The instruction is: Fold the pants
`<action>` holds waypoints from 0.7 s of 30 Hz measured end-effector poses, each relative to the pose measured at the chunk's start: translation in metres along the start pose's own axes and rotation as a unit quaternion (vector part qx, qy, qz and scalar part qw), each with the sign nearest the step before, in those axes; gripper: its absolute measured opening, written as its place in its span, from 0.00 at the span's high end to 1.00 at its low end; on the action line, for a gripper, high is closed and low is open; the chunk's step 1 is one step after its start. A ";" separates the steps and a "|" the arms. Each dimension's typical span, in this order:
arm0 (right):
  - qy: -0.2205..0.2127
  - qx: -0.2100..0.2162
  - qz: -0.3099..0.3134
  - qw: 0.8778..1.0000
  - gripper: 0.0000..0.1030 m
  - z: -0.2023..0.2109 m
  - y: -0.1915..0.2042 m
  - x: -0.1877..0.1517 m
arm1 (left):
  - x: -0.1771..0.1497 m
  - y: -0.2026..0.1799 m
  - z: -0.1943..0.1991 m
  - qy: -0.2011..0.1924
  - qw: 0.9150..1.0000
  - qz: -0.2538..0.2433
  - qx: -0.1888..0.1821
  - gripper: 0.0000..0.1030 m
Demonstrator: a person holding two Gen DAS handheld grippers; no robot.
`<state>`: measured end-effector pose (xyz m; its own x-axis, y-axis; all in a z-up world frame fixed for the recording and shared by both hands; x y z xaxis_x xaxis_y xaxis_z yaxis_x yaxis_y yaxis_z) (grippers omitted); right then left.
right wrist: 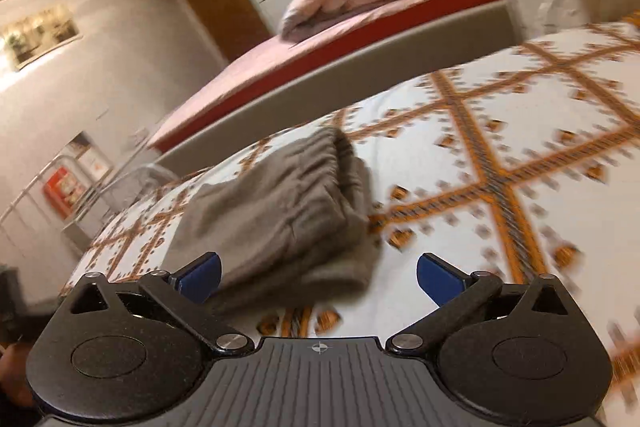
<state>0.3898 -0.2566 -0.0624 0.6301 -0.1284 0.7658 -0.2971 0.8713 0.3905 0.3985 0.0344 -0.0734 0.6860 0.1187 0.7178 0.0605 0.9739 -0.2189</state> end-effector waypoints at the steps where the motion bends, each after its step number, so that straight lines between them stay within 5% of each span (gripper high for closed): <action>1: 0.003 -0.018 0.000 1.000 0.00 0.009 0.002 -0.004 | -0.005 -0.002 0.012 -0.002 1.000 -0.003 0.009 0.06; 6: -0.023 -0.061 0.067 0.996 0.00 0.061 0.039 -0.028 | -0.013 -0.012 0.080 -0.069 0.997 0.029 0.023 0.06; 16: -0.042 -0.055 0.137 0.988 0.00 0.121 0.117 -0.099 | -0.088 -0.047 0.161 -0.098 0.995 0.008 0.027 0.06; 21: -0.056 -0.058 0.141 0.987 0.00 0.151 0.139 -0.122 | -0.120 -0.055 0.192 -0.111 0.993 0.042 0.019 0.06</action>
<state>0.1636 -0.1912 -0.0247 0.4493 0.0810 0.8897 -0.3616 0.9271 0.0982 0.1737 0.0036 -0.0200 0.5105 0.2351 0.8271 -0.0200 0.9649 -0.2619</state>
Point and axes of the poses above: each gripper's, at about its wrist camera, not at the fingertips, and z roughly against the way its jaws point, y to its left, x to its top, the point moved 9 cm from there along -z, roughly the way its jaws point, and after that the axes turned 8 degrees about z, right-handed, at the moved point
